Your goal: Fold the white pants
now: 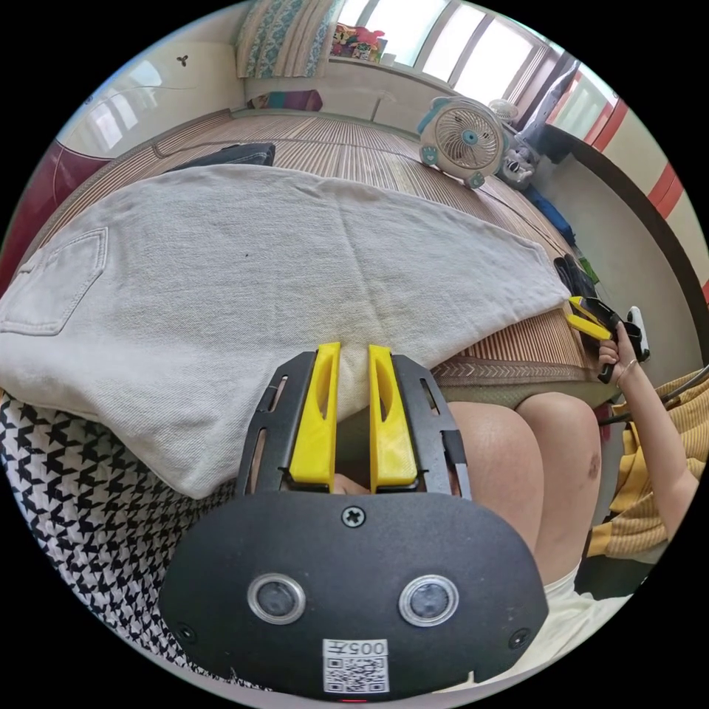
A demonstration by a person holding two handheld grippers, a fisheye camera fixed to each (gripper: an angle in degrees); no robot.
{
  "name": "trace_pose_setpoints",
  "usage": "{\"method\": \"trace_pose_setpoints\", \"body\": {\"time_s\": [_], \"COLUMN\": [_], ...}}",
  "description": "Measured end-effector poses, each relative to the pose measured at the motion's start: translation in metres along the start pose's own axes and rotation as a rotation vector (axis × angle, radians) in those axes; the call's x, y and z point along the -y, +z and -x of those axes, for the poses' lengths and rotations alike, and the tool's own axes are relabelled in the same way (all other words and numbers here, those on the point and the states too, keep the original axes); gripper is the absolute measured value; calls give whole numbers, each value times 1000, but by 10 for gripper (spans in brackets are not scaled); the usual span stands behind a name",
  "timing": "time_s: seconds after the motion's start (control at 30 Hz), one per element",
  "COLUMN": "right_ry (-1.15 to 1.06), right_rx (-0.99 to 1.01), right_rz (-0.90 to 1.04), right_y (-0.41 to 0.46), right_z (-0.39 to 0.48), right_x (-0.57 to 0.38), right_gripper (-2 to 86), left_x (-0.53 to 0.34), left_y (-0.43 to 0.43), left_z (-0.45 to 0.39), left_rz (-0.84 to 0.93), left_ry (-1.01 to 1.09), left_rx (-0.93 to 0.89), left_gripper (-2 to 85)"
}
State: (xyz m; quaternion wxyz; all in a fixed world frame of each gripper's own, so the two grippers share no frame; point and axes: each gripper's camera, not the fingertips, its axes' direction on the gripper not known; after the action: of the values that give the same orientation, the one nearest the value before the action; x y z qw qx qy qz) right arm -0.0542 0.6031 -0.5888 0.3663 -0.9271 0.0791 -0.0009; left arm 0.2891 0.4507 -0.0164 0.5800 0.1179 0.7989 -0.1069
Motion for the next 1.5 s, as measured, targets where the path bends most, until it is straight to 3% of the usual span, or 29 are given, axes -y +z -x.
{"method": "trace_pose_setpoints", "body": {"time_s": [0.5, 0.83, 1.03, 1.23, 1.43, 1.5], "right_ry": [60, -71, -186, -332, -286, -259], "right_rx": [176, 99, 148, 118, -10, -145], "right_rz": [-205, -240, -288, -377, -480, -542], "right_y": [-4, -16, -61, -136, -207, -228], "right_z": [-28, 18, 84, 152, 144, 132], "right_x": [-21, -40, -51, -49, -40, -42], "right_gripper": [74, 6, -3, -6, -5, -4], "left_x": [-10, -22, -29, -38, -49, -56], "left_y": [-6, -14, -30, -86, -131, -137], "left_z": [10, 12, 8, -6, -14, -13], "left_rz": [-9, -22, -38, -202, -273, -276], "left_ry": [21, 5, -25, 6, 32, 40], "left_rx": [-9, -4, -10, -146, -188, -196], "left_gripper": [73, 72, 64, 67, 59, 58]}}
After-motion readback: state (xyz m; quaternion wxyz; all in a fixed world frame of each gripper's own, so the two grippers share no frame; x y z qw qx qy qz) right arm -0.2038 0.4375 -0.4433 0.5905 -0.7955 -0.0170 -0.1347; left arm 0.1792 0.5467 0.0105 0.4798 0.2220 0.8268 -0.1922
